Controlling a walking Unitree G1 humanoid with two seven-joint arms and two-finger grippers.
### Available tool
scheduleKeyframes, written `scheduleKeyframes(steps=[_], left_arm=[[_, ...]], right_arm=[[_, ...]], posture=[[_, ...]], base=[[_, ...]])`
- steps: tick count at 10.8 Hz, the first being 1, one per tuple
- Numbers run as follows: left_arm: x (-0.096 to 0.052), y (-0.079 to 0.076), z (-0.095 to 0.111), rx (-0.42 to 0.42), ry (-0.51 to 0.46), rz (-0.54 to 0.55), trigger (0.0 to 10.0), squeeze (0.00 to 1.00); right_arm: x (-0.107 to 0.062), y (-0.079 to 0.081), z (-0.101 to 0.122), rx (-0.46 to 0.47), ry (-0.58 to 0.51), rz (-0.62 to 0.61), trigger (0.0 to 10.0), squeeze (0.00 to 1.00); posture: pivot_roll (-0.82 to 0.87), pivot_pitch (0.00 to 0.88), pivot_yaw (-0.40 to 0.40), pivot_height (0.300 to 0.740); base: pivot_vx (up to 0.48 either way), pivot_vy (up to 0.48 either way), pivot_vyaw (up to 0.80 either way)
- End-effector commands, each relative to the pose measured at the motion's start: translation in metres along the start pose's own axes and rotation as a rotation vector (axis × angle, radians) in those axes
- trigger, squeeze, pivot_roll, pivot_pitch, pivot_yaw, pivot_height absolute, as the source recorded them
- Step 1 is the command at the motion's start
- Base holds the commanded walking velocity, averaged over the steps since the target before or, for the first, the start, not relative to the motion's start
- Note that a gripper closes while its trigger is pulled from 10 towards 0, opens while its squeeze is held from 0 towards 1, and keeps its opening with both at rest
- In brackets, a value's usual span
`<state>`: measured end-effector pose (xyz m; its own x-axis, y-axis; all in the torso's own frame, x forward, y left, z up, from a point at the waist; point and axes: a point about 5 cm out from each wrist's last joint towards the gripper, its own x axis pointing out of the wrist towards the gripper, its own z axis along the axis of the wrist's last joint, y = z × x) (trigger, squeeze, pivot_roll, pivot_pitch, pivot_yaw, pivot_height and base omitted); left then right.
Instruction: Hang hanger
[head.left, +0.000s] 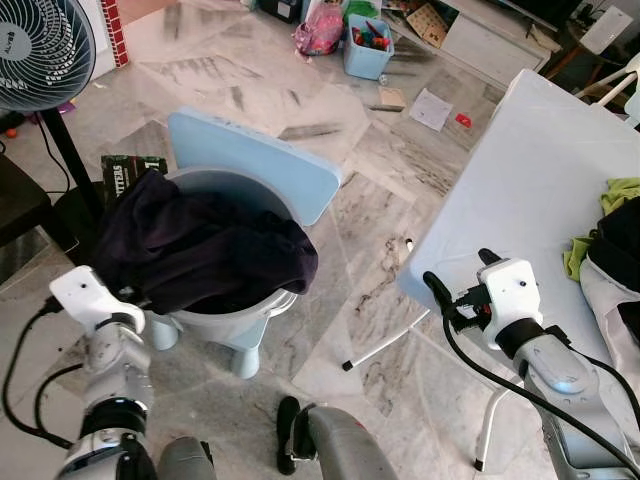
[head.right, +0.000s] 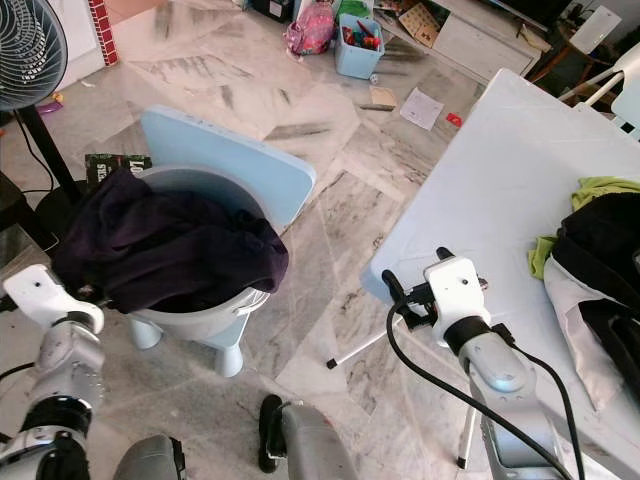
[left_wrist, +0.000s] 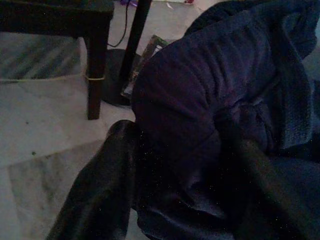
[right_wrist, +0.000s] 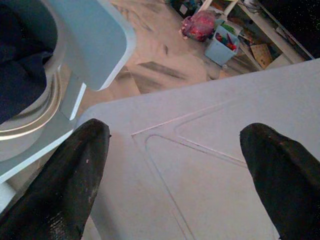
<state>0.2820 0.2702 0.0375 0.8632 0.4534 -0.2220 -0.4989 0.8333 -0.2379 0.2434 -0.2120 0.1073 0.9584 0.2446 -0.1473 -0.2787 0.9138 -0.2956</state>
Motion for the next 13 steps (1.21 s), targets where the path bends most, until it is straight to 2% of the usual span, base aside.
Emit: scheduleKeyframes(steps=[1,3,5,8,9,11,12,13], left_arm=[[-0.003,0.002,-0.007,0.014,0.015,0.006,0.0,0.00],[-0.004,0.003,-0.006,0.062,0.011,0.001,0.0,0.00],[-0.005,0.002,0.000,0.222,-0.032,-0.043,0.0,0.00],[0.000,0.002,0.016,0.373,-0.092,-0.065,0.0,0.00],[0.003,0.000,0.024,0.447,-0.114,-0.099,0.0,0.00],[0.007,-0.008,0.043,0.583,-0.176,-0.178,0.0,0.00],[0.008,-0.018,0.050,0.655,-0.196,-0.260,0.0,0.00],[0.008,-0.035,0.051,0.759,-0.183,-0.403,0.0,0.00]], right_arm=[[-0.003,-0.006,-0.005,-0.001,0.022,-0.027,10.0,0.00],[-0.001,-0.006,-0.005,-0.001,0.019,-0.030,10.0,0.00],[0.001,-0.004,-0.004,-0.001,0.012,-0.029,10.0,0.00],[0.002,-0.004,-0.005,0.000,0.010,-0.030,10.0,0.00],[0.003,-0.004,-0.005,0.001,0.009,-0.030,10.0,0.00],[0.003,-0.002,-0.005,0.007,0.007,-0.032,10.0,0.00],[0.004,-0.001,-0.006,0.009,0.007,-0.033,10.0,0.00],[0.004,-0.001,-0.006,0.011,0.007,-0.033,10.0,0.00]], posture=[[-0.20,0.190,-0.224,0.740],[-0.20,0.189,-0.223,0.740],[-0.20,0.185,-0.221,0.740],[-0.19,0.179,-0.221,0.740],[-0.19,0.178,-0.217,0.740],[-0.19,0.177,-0.213,0.740],[-0.18,0.176,-0.209,0.740],[-0.18,0.176,-0.209,0.740]], base=[[0.000,0.000,0.00],[0.000,0.000,0.00],[0.000,0.000,0.00],[0.000,0.000,0.00],[0.000,0.000,0.00],[0.000,0.000,0.00],[0.000,0.000,0.00],[0.000,0.000,0.00]])
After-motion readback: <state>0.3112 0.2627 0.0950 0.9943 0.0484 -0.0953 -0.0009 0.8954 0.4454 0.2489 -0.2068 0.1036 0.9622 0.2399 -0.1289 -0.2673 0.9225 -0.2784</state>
